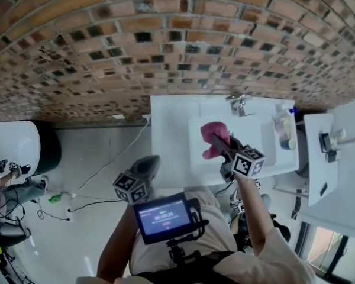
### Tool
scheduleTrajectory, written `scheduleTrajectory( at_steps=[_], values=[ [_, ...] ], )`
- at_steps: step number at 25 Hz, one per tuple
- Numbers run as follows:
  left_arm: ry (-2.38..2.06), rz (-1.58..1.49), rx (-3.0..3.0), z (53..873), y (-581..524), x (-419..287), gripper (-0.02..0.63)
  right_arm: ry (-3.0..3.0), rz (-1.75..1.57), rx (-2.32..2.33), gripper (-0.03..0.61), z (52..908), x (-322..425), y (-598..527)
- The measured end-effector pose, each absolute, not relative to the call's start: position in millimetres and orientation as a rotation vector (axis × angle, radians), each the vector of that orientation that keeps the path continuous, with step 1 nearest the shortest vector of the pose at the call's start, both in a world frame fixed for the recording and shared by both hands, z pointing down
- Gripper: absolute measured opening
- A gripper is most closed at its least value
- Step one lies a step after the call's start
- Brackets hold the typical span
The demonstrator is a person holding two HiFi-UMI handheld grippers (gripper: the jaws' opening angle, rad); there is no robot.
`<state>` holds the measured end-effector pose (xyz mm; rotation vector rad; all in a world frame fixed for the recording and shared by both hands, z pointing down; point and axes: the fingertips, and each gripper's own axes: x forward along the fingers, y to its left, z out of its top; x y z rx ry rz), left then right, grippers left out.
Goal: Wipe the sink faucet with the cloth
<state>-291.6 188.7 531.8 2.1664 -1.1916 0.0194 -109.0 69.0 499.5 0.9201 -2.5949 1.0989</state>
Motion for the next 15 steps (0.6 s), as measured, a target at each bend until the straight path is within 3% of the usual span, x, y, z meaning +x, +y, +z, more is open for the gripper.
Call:
scheduleTrajectory(
  at_steps=[9, 15],
  values=[
    [-1.074, -0.068, 2.278, 496.7, 263.6, -349.5, -0.006, -2.736, 0.957, 1.315, 0.061, 416.3, -104.5, 185.5],
    [-0.989, -0.072, 2.279, 510.5, 316.2, -365.4, -0.006, -2.689, 0.838, 1.481, 0.061, 403.7, -111.3, 260.3]
  ],
)
